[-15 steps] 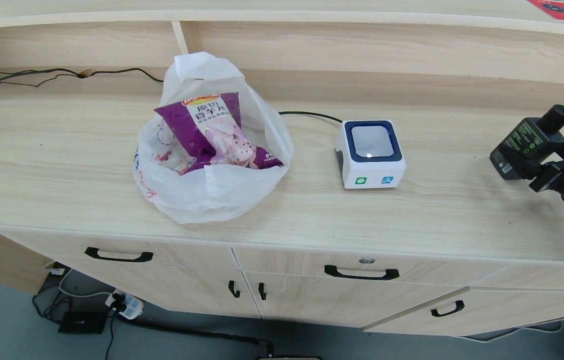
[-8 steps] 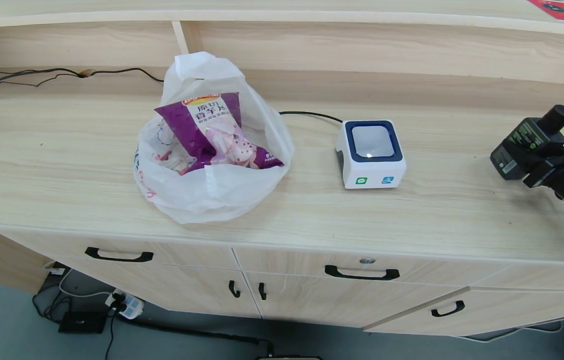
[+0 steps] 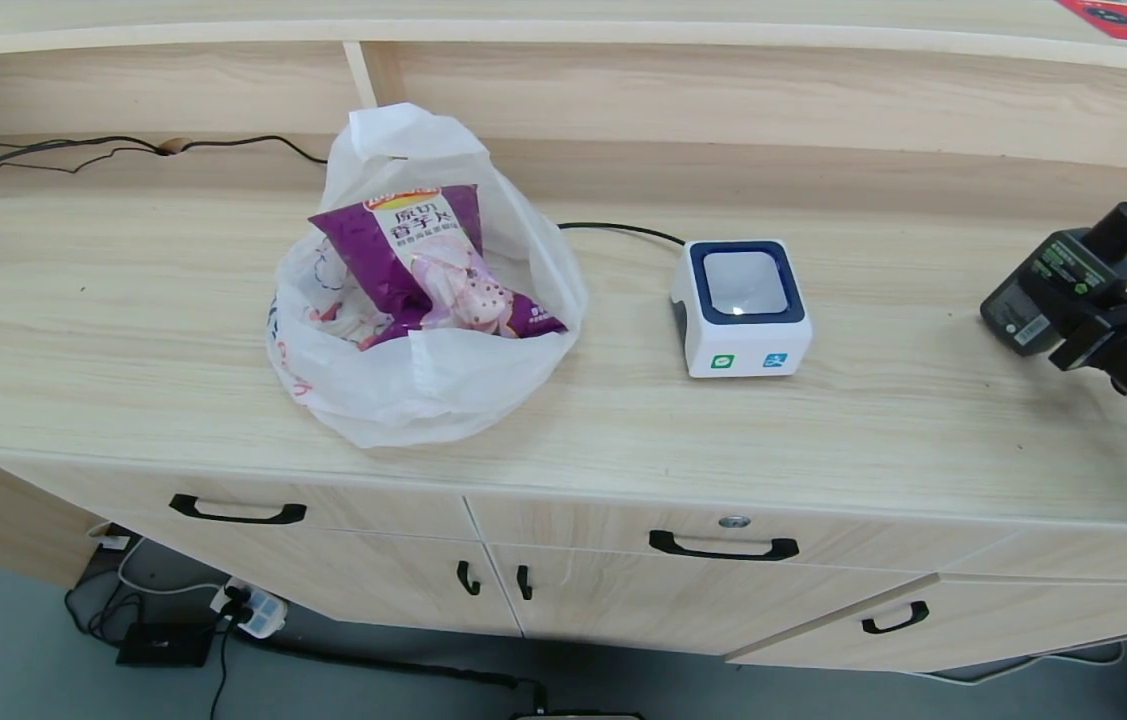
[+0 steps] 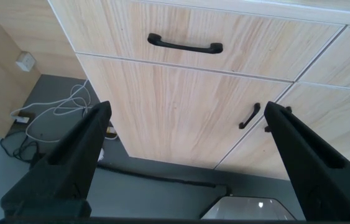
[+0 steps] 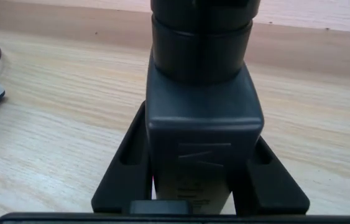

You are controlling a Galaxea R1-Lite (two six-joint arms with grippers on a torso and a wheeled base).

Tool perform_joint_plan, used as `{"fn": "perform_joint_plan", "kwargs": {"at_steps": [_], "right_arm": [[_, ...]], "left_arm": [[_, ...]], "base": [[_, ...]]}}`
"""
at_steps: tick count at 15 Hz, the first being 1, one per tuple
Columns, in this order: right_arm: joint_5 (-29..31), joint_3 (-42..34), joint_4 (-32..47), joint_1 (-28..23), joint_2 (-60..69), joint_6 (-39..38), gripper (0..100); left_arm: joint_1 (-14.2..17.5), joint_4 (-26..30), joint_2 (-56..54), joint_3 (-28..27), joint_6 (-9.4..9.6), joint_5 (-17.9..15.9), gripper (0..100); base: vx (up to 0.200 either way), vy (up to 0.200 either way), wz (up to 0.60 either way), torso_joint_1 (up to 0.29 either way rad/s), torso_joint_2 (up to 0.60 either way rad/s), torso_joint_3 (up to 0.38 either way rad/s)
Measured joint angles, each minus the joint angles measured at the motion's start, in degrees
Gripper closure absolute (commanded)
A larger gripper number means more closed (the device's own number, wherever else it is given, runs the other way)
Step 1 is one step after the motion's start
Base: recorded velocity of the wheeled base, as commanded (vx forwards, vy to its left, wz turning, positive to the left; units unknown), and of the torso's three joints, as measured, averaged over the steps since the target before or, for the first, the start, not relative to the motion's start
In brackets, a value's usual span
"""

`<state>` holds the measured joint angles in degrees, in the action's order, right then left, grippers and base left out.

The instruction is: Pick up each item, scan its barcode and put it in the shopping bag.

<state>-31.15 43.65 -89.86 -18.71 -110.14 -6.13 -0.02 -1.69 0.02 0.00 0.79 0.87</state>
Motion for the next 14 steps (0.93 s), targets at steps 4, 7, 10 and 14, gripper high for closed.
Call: {"fn": "perform_joint_plan", "kwargs": {"at_steps": [4, 7, 10, 14], "right_arm": [[-0.2, -1.5, -0.1, 0.6, 4.6, -1.0, 100], [-0.2, -8.4, -0.1, 1.8, 11.5, -1.3, 100], [0.0, -16.6, -0.1, 5.8, 19.4, -2.7, 100], [0.1, -21.8, -0.1, 8.7, 24.9, -6.2, 100]], "left_arm": [[0.0, 0.0, 0.0, 0.0, -0.01, 0.0, 0], [-0.1, 0.1, 0.0, 0.0, -0.01, 0.0, 0], [-0.1, 0.2, 0.0, 0.0, -0.01, 0.0, 0], [0.0, 0.3, 0.0, 0.0, -0.01, 0.0, 0]], "base": [[0.0, 0.0, 0.0, 0.0, 0.0, 0.0], [0.0, 0.0, 0.0, 0.0, 0.0, 0.0], [0.0, 0.0, 0.0, 0.0, 0.0, 0.0], [0.0, 0.0, 0.0, 0.0, 0.0, 0.0]]}}
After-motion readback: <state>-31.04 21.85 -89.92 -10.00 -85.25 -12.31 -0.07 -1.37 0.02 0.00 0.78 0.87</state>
